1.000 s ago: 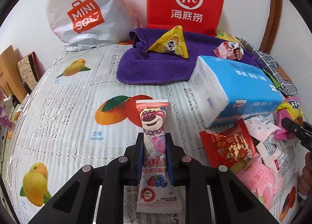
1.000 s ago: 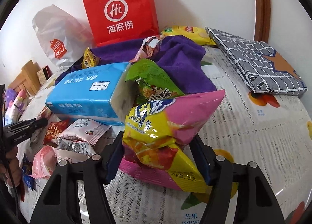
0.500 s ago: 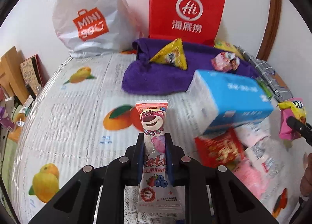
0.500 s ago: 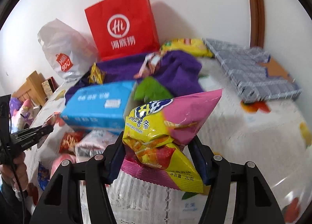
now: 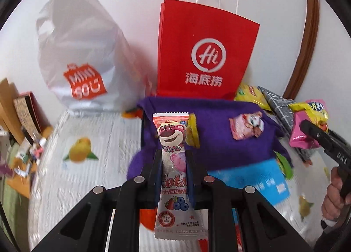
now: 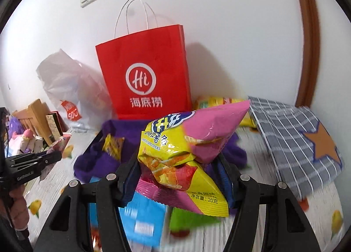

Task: Organize snacks
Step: 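Lift both held snacks and carry them toward the purple towel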

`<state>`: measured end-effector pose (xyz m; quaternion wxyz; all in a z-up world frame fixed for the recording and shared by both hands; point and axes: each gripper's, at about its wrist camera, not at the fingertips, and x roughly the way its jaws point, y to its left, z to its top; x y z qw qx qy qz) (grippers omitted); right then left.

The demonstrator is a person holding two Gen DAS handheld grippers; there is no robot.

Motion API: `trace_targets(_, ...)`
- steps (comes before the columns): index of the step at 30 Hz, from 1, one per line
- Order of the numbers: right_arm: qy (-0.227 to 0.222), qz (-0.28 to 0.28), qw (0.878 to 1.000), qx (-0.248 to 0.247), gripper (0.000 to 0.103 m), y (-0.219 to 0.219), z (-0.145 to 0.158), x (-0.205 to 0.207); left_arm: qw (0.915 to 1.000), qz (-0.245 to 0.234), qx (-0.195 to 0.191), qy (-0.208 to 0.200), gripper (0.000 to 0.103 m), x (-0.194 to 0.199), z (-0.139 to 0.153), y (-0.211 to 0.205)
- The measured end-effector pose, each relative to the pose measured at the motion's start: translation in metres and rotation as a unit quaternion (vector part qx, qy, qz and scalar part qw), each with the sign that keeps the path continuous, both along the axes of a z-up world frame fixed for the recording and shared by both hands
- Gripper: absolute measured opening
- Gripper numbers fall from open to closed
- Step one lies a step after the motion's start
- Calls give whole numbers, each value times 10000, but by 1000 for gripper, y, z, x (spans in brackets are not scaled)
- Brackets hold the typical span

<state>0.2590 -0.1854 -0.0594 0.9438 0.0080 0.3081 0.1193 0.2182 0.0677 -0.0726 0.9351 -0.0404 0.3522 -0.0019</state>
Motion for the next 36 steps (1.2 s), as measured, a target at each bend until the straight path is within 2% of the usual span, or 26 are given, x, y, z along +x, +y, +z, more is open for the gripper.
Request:
trace_targets(3,129,-26,9999,10,62,2,-13,20,10000,-9,-79,-10,18,4,-9,5)
trace_targets(8,366,-38,9993,56,62,-4,-42,32,9993,98,-223,276,18,9,-31,18)
trace_targets(13,257,-35,9997,-1,62,-5,-49,37,9990,186,-232,347,18,12,-40,20)
trace_targets(19,521,72,9986,7,62,0,-52,51,9985,178,-252,442,18,14,-44,21)
trace_targets(28,951,184,9928,-703,62,28,-72,80,9986,75,-266,446,18,12,-42,17)
trace_targets(33,943,86,9906,-983,64,31,-78,80,9985,7,-267,473,18,12,-43,15)
trace_targets(36,917,45,9912,-951,73,28,-74,79,9984,1,-285,493,18,12,-44,15)
